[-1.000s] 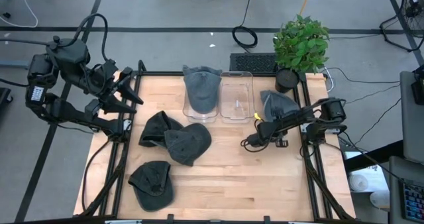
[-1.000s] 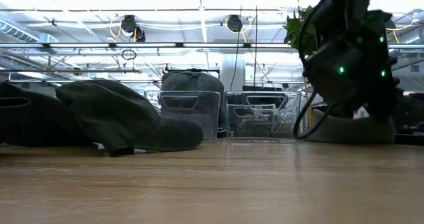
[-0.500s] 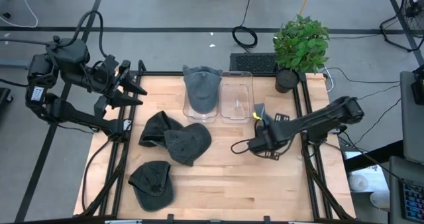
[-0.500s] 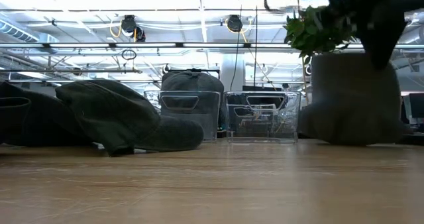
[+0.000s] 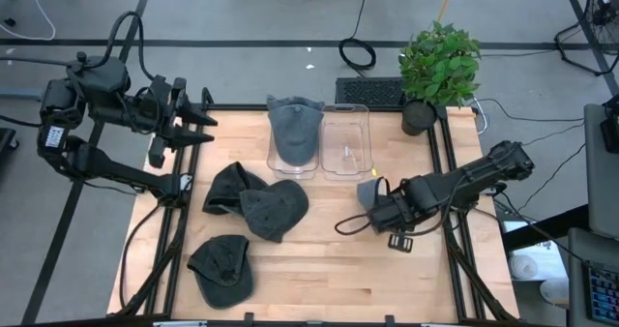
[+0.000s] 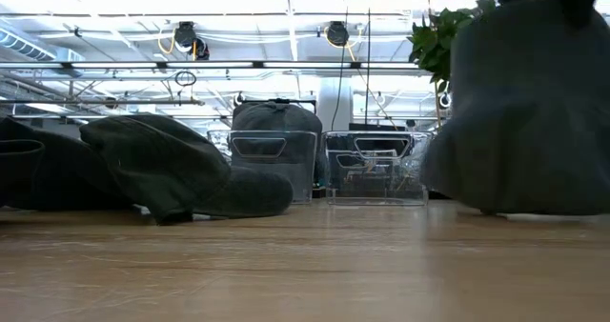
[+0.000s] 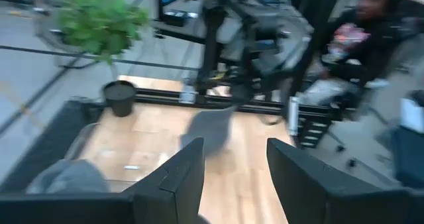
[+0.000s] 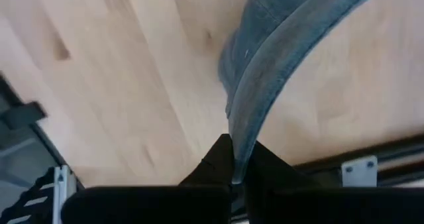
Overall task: Pick & Place hat
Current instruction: Put the gray cap into the left transparent bin
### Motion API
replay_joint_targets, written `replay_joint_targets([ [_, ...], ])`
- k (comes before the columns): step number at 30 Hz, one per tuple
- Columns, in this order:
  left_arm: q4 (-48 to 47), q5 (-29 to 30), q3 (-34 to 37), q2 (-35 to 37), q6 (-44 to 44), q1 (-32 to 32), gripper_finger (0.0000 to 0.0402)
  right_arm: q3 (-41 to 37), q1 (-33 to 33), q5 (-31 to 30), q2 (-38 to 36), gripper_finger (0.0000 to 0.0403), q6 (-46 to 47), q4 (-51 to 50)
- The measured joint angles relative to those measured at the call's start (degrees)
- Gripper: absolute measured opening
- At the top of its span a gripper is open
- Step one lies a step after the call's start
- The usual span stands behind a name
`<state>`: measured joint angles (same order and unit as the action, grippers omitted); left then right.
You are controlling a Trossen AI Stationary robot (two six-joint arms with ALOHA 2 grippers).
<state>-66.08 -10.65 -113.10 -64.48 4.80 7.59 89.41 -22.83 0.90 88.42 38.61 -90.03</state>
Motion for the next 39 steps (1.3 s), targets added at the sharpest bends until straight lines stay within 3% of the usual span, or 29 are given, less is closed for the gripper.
replay_joint_targets([
  [7,0.3,6.9,0.0,0.0,2.9,0.0,0.0172,7.1,-1.3,-16.6,0.0,0.0,-4.3,0.1],
  [17,3.7,8.3,0.0,0.0,4.5,0.0,0.0172,8.4,-1.2,-29.2,0.0,0.0,-12.7,4.0],
  [24,3.8,13.3,0.0,0.0,5.0,0.0,0.0172,8.4,-0.5,-33.8,-2.2,0.0,-21.5,15.4],
  [30,3.8,16.8,0.0,0.0,5.0,0.0,0.0172,8.4,0.4,-35.5,-5.9,0.0,-23.1,20.8],
  [39,3.8,17.2,0.0,0.0,6.5,0.0,0.0172,8.4,1.8,-43.0,-8.3,0.0,-30.1,33.5],
])
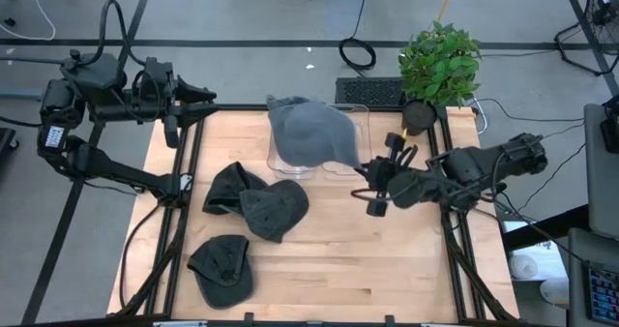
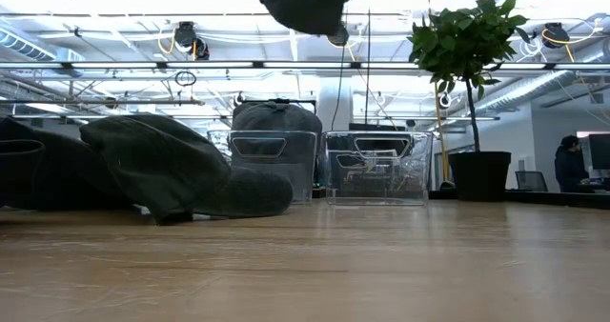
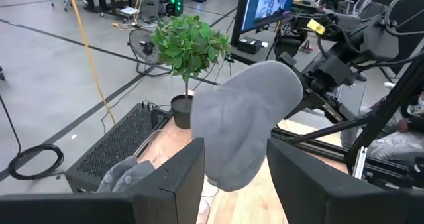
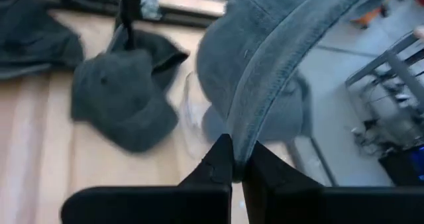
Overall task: Pick & Place hat
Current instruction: Put the gray cap into the left transparent bin
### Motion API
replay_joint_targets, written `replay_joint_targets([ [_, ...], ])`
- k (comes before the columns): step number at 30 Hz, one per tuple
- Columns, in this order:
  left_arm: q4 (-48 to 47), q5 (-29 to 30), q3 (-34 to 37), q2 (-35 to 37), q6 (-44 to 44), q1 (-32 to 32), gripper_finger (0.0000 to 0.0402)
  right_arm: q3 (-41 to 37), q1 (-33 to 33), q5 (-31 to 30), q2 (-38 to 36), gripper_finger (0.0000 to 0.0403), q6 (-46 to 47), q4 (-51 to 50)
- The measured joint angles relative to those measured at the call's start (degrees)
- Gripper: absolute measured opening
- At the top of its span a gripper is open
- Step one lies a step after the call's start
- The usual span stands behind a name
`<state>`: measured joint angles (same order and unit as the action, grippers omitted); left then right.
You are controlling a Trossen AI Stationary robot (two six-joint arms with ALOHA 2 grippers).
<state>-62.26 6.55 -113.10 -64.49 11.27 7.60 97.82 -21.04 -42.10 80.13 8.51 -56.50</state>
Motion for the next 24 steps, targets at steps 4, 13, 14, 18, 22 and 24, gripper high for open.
replay_joint_targets([
  [4,0.0,0.0,0.0,0.0,0.2,0.0,0.0172,-0.1,2.3,-0.4,0.4,0.0,-5.0,6.8],
  [13,0.0,0.0,0.0,0.0,2.8,0.0,0.0172,-0.1,6.5,-0.3,1.6,0.0,-16.9,24.9],
  [14,0.0,0.0,0.0,0.0,2.9,0.0,0.0172,-0.1,6.8,-0.3,1.6,0.0,-17.9,26.6],
  [18,0.0,1.1,0.0,0.0,4.2,0.0,0.0172,-0.1,7.5,-0.3,1.6,0.0,-22.2,34.2],
  [22,1.0,1.3,0.0,-0.1,5.0,0.0,0.0172,-0.1,7.7,-0.3,1.6,0.0,-28.8,43.9],
  [24,3.0,1.0,0.0,-0.4,6.0,0.0,0.0172,-0.1,7.7,-0.1,1.9,0.0,-32.4,49.1],
])
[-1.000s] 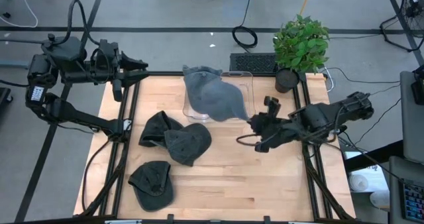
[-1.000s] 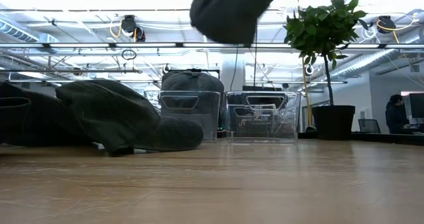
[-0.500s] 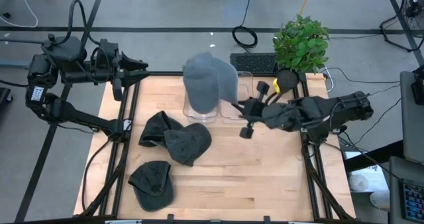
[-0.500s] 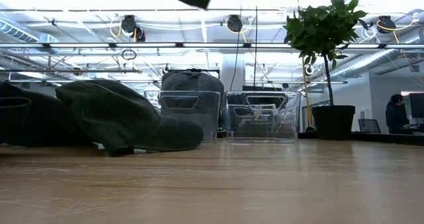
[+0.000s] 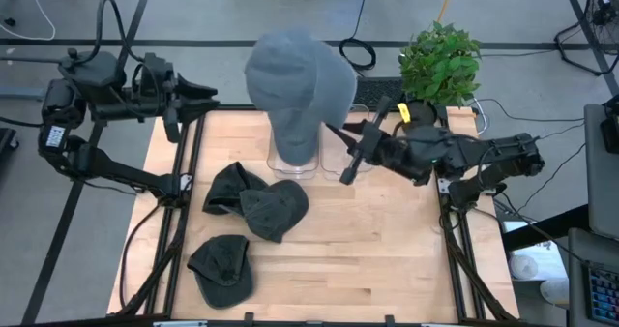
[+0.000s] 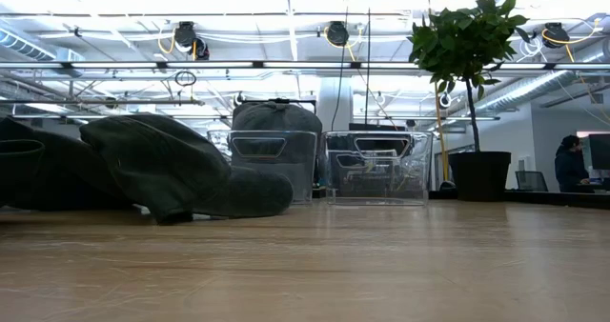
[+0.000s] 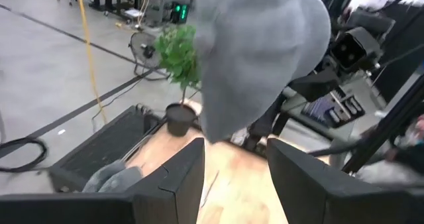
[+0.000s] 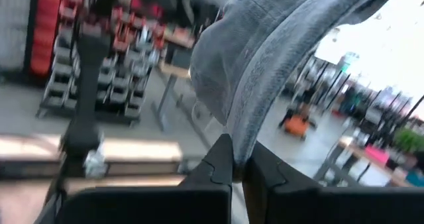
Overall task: Pick & Place hat
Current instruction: Put the gray cap into the left transparent bin
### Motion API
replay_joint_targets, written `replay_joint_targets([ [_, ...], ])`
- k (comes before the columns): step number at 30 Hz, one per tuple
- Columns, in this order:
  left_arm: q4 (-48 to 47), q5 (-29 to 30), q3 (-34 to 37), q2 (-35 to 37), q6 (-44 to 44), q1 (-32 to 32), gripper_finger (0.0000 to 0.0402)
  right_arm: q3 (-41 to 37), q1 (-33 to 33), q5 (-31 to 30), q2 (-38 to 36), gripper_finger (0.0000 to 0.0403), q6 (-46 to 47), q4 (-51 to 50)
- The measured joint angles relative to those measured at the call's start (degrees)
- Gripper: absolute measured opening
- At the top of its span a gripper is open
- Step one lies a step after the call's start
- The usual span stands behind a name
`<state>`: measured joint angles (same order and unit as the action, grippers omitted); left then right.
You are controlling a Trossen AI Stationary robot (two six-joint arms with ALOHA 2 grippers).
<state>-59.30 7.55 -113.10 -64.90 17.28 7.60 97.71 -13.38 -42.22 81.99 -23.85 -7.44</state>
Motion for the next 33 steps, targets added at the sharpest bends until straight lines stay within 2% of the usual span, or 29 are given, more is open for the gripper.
replay_joint_targets([
  [9,6.7,-2.2,0.0,-1.9,1.3,0.0,0.0172,0.0,0.7,0.4,4.5,0.0,-11.9,19.6],
  [16,8.4,-6.1,0.0,-5.1,0.9,0.0,0.0172,0.0,1.3,7.5,7.9,0.0,-17.6,33.9],
  [21,12.7,-14.0,0.0,-7.7,-0.5,-0.1,0.0172,0.0,1.8,11.8,8.0,0.0,-17.3,36.5],
  [25,17.7,-18.0,0.0,-9.4,-1.5,0.0,0.0172,0.0,2.1,14.2,8.0,0.0,-14.7,36.6],
  [33,29.1,-19.7,0.0,-12.9,-2.3,-0.8,0.0172,0.0,2.1,17.3,8.0,0.0,-15.0,40.9],
])
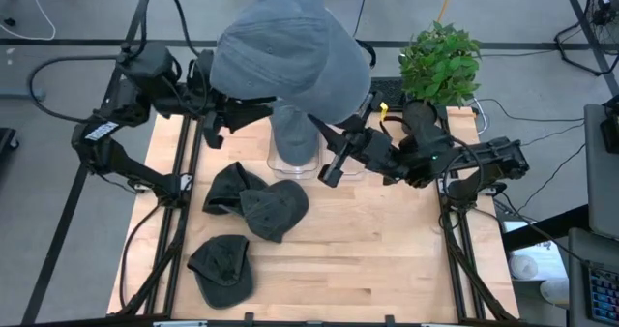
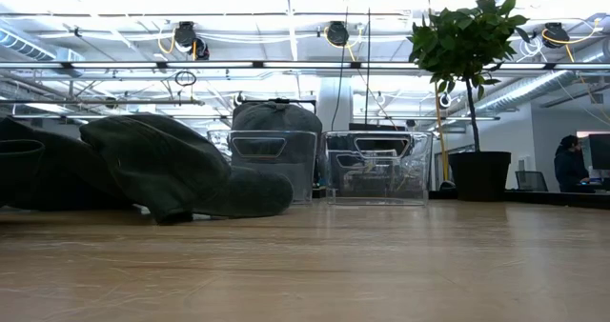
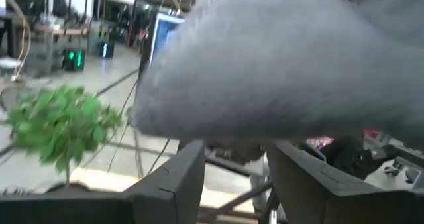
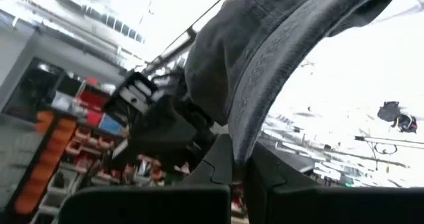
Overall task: Pick & Place hat
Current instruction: Put the gray cap into the left transparent bin
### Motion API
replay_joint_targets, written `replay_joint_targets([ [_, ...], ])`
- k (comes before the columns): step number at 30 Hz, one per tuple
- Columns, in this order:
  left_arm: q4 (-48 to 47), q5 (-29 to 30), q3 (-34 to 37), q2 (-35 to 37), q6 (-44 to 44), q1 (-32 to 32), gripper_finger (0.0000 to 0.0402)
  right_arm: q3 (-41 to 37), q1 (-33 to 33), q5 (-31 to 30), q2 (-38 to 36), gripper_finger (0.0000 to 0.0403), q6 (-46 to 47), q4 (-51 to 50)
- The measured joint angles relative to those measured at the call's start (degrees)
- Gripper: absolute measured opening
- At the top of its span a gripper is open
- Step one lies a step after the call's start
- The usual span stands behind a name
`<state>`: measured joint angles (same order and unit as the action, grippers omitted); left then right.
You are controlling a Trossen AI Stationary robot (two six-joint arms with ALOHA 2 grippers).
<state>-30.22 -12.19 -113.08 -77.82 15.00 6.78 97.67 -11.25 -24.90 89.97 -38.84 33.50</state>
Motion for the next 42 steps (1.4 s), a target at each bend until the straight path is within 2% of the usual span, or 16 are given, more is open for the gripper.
replay_joint_targets([
  [8,8.6,3.6,0.0,-3.8,-1.1,-2.2,0.0172,0.0,0.3,1.6,0.0,0.0,0.2,1.6],
  [15,15.2,3.8,0.0,-6.2,-2.4,-3.6,0.0172,0.1,0.3,1.2,0.0,0.0,2.5,0.6],
  [24,16.8,3.7,0.0,-6.2,-3.8,-3.6,0.0167,0.1,0.3,1.2,0.0,0.0,2.5,0.3],
  [27,16.7,3.3,0.0,-6.2,-2.1,-3.6,0.0132,0.1,0.3,1.3,0.0,0.0,2.9,-0.4],
  [32,15.4,1.2,0.0,-6.1,-3.5,-3.6,0.0023,0.1,0.2,1.2,-0.1,0.0008,4.7,-1.8],
  [37,14.9,0.7,0.0,-6.1,-3.4,-3.4,0.0013,0.1,0.2,1.1,-0.1,0.0035,5.9,-2.7],
  [42,13.4,-4.8,0.0,-5.8,-3.1,-2.6,0.0009,0.1,-0.4,1.0,-0.1,0.007,8.8,-8.6],
])
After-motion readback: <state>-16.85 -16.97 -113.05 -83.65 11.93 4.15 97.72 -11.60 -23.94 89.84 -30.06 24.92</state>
